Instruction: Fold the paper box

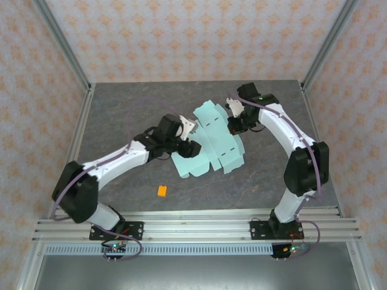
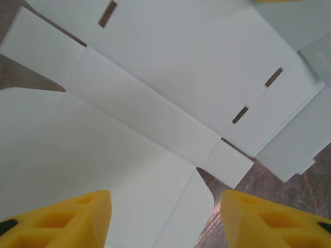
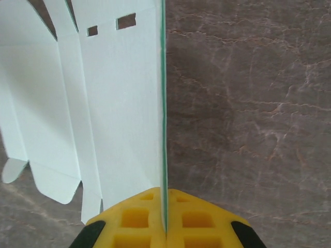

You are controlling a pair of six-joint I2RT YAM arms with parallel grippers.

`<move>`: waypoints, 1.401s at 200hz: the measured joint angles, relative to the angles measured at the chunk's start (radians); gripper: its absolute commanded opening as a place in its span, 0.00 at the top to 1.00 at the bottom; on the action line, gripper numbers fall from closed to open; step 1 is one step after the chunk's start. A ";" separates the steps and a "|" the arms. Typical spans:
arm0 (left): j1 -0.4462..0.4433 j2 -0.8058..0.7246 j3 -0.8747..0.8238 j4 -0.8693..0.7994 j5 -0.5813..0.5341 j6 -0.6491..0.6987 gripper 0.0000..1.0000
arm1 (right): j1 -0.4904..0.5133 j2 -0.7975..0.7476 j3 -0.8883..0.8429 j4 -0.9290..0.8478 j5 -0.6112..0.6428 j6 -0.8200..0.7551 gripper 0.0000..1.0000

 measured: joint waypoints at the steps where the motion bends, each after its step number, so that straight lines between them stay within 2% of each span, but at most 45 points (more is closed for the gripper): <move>1: 0.000 0.008 0.000 0.003 0.002 0.002 0.50 | 0.000 0.003 0.001 0.000 0.000 -0.001 1.00; 24: -0.002 0.139 0.028 0.039 0.017 0.003 0.59 | 0.000 0.065 0.040 -0.010 0.020 -0.017 1.00; 48: -0.005 0.246 0.064 0.083 0.029 -0.010 0.64 | 0.000 0.110 0.070 -0.015 0.031 -0.028 1.00; 141: -0.005 0.427 0.182 0.184 0.037 -0.029 0.79 | 0.000 0.142 0.096 -0.018 0.033 -0.039 1.00; 193: -0.005 0.471 0.182 0.212 0.037 -0.046 0.81 | 0.000 0.151 0.100 -0.018 0.012 -0.038 1.00; 237: -0.005 0.509 0.178 0.300 0.036 -0.118 0.81 | 0.000 0.149 0.085 0.002 -0.035 0.005 1.00; 280: -0.016 0.516 0.133 0.402 0.011 -0.200 0.82 | 0.014 0.134 0.053 0.037 -0.026 0.067 1.00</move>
